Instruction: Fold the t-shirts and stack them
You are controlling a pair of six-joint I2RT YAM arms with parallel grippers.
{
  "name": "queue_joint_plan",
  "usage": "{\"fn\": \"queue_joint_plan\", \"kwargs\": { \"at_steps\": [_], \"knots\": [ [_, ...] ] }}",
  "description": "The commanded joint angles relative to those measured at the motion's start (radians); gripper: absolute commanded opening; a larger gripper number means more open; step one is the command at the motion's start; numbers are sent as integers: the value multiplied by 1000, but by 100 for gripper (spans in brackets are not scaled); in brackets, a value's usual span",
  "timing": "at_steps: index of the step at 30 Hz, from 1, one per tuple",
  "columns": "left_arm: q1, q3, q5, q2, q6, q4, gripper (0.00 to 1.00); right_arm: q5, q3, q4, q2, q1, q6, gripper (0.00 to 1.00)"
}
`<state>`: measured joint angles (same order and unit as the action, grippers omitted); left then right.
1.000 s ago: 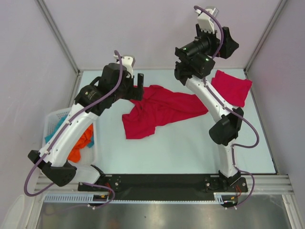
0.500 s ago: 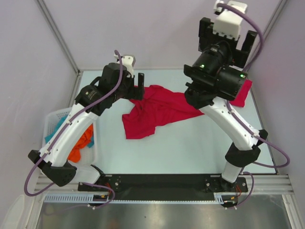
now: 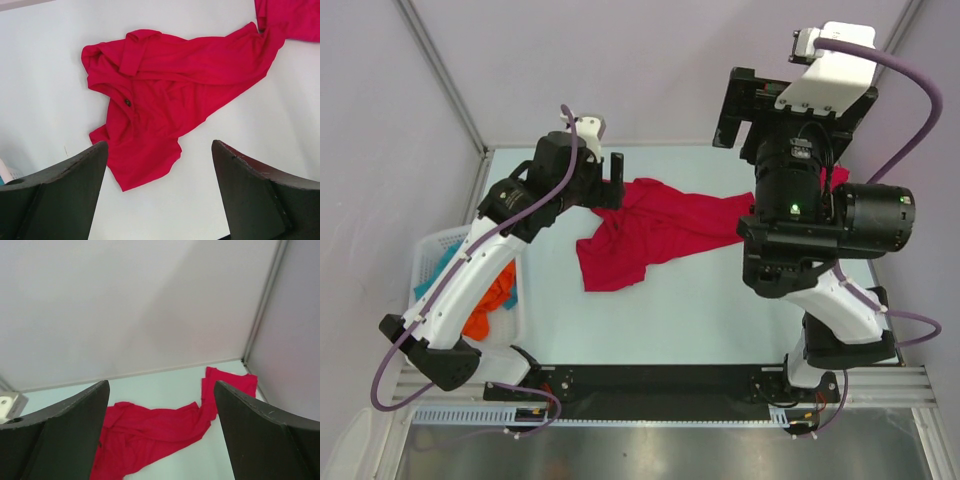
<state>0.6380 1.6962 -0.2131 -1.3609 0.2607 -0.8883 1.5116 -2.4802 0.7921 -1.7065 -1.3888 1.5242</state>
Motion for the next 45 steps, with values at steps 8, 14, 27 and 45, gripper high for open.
{"fn": "queue_joint_plan", "kwargs": {
  "at_steps": [8,14,27,45],
  "knots": [
    [-8,-9,34,-3,12,52,89,197,35,-157,162,-179,-117,86],
    [-6,-13,34,5,11,57,89,249,206,-142,298,-280,-139,83],
    [-8,-24,4,26,9,45,90,259,308,-146,422,-464,-202,75],
    [-18,-27,3,13,0,48,90,262,474,-146,650,-740,-387,75]
  ]
}}
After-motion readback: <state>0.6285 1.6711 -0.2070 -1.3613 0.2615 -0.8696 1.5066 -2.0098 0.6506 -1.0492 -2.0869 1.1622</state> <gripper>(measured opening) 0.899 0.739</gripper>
